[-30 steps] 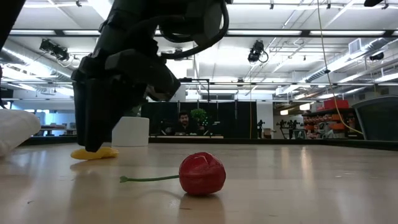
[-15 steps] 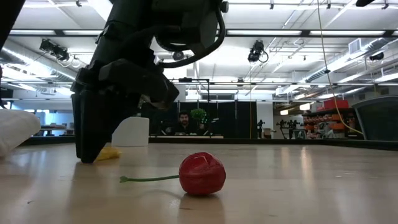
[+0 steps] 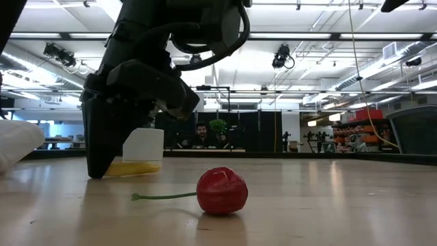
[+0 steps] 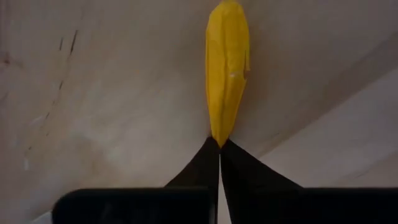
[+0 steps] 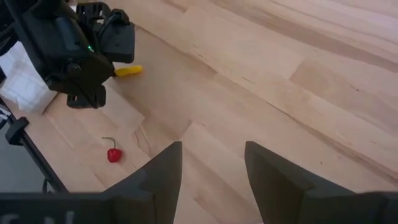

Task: Pick and placing Produce into tupperware
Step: Put the yellow corn into the white bin

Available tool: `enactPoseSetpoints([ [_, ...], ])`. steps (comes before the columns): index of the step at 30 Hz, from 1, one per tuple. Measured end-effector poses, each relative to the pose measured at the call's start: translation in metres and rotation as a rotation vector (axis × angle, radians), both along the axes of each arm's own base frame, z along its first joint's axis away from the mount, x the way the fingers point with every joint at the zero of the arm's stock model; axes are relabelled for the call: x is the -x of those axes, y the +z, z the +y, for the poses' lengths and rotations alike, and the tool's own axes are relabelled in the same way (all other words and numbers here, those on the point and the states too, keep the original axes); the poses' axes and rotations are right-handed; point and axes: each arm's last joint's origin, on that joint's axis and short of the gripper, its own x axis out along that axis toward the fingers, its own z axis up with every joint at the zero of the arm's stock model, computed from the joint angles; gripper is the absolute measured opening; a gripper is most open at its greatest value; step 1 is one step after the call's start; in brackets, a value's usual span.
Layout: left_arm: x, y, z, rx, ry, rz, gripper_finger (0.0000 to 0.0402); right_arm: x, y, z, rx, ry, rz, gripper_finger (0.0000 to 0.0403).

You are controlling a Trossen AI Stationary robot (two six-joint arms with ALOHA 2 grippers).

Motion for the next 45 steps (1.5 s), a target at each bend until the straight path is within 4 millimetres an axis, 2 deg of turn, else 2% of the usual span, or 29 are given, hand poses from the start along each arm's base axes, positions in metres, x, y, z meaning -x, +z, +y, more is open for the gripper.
enactPoseSetpoints([
  [5, 0.001, 0.004, -0.002, -0.002, -0.018, -0.019, 0.0006, 0.000, 0.000, 0.000, 0.000, 0.000, 0.000, 0.0183],
  [12, 0.000, 0.039, -0.009, 0.019, -0.062, -0.207, 0.0005, 0.000, 0.000, 0.000, 0.001, 0.000, 0.000, 0.0183],
  [20, -0.002, 0.053, -0.010, 0.019, -0.051, -0.299, 0.0002, 0.000, 0.000, 0.000, 0.001, 0.001, -0.001, 0.0183],
  [22, -0.007, 0.058, -0.015, 0.043, -0.071, -0.378, 0.0002, 0.000, 0.000, 0.000, 0.001, 0.001, -0.001, 0.0183],
  [28, -0.037, 0.083, -0.034, 0.179, -0.116, -0.805, 0.0001, 0.000, 0.001, 0.000, 0.016, 0.032, 0.009, 0.0183],
  [32, -0.051, 0.100, -0.039, 0.215, -0.181, -1.042, 0.0001, 0.003, 0.007, 0.008, -0.044, 0.089, 0.022, 0.0183],
  [36, -0.057, 0.108, -0.036, 0.205, -0.220, -1.145, 0.0001, 0.010, 0.022, 0.022, -0.086, 0.174, -0.020, 0.0183],
  [40, -0.061, 0.110, -0.031, 0.189, -0.234, -1.182, 0.0001, 0.011, 0.040, 0.032, -0.111, 0.174, -0.169, 0.0183],
  [42, -0.062, 0.112, -0.030, 0.157, -0.281, -1.214, 0.0001, 0.008, 0.044, 0.035, -0.101, 0.188, -0.228, 0.0183],
  [45, -0.065, 0.118, -0.031, 0.122, -0.343, -1.305, 0.0000, 0.000, 0.039, 0.037, -0.087, 0.213, -0.246, 0.0183],
])
